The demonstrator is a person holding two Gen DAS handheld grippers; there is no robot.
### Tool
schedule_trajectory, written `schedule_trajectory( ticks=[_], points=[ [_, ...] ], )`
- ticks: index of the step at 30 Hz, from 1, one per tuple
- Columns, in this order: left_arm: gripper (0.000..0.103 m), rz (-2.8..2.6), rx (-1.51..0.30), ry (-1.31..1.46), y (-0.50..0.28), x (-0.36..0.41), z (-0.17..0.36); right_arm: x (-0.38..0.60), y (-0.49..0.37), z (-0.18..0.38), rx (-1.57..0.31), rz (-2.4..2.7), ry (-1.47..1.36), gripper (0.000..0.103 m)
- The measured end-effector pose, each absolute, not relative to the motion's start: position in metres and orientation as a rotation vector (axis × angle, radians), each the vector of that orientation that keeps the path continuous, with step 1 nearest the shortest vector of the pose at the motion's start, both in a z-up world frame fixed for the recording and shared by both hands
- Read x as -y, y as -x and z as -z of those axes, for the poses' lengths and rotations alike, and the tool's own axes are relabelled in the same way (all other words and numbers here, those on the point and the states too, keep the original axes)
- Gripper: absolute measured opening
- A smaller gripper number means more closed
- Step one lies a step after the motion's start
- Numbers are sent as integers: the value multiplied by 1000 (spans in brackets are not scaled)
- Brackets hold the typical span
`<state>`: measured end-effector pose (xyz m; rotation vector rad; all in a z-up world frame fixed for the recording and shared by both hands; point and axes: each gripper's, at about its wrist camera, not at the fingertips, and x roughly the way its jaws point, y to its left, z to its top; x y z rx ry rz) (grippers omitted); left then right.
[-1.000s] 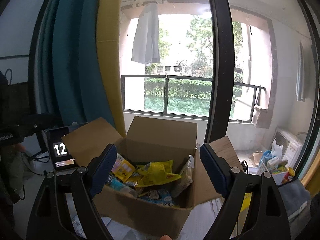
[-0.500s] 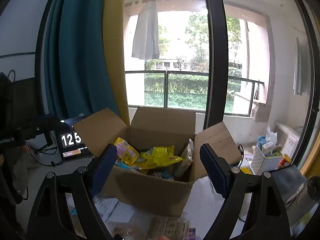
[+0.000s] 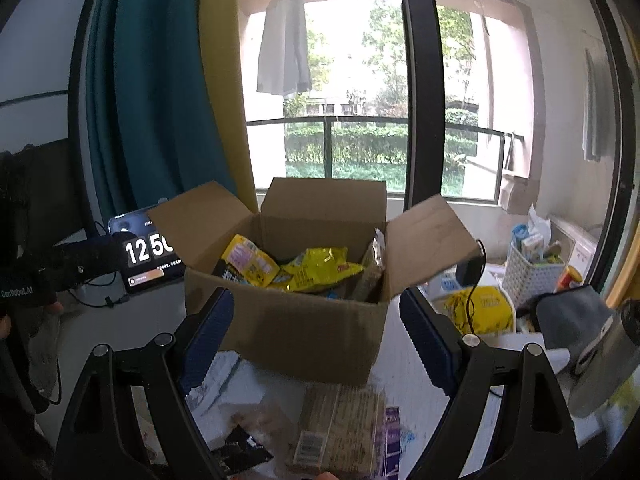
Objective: Organize snacks
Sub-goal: 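Withdraw both tools from the box toward the remaining snacks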
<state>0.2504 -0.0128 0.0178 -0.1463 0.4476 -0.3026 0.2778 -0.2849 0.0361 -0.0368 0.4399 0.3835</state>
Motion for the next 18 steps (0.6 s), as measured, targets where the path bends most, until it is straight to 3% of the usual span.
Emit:
schedule_trajectory(
  ticks=[18],
  points=[
    [88, 281, -657, 136, -267, 27, 51, 301, -281, 24, -578, -369, -1, 87]
  ],
)
